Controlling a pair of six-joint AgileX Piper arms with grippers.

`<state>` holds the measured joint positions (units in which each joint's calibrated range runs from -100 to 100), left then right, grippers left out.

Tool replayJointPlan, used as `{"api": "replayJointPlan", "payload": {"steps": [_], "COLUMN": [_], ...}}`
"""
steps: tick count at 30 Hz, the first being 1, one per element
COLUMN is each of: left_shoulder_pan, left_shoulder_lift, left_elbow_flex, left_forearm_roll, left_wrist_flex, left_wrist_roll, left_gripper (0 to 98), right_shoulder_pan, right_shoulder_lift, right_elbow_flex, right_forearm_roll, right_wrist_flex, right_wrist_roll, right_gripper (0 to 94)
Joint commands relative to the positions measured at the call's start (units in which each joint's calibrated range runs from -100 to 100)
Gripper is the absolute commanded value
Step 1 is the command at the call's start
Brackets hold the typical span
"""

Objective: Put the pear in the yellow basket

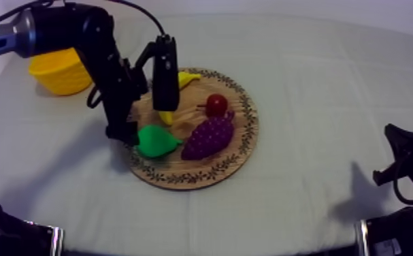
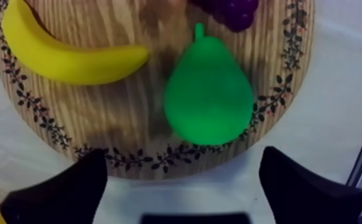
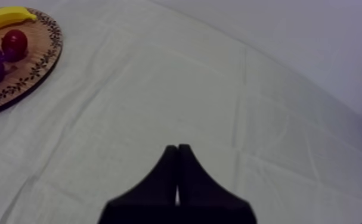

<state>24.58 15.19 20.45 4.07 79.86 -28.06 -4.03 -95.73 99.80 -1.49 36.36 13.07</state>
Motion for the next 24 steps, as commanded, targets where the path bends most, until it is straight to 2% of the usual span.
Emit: {"api": "replayJointPlan", "payload": {"steps": [1, 10, 24], "left_shoulder_pan": [-0.1, 0.2, 2.4], "left_shoulder_lift": [1.4, 6.8, 11.0], "left_elbow_flex": [-0.3, -0.7, -2.4], "left_forearm_roll": [0.10, 1.38, 2.69], "left_wrist_flex": [-0.5, -3.5, -3.9], "left_wrist_roll": [0.0, 0.0, 0.3], "left_gripper": [96.8, 96.7, 95.8], "right_shoulder_pan": [0.0, 0.0, -0.1], "right_shoulder_lift": [0.0, 0.0, 0.0], "right_elbow_flex": [0.0, 0.0, 0.0], "right_forearm_roll": [0.0, 0.0, 0.0], "right_wrist_flex": [0.0, 0.0, 0.0], "right_wrist_roll": [0.0, 0.0, 0.0], "right_gripper": [0.4, 0.4, 0.4]}}
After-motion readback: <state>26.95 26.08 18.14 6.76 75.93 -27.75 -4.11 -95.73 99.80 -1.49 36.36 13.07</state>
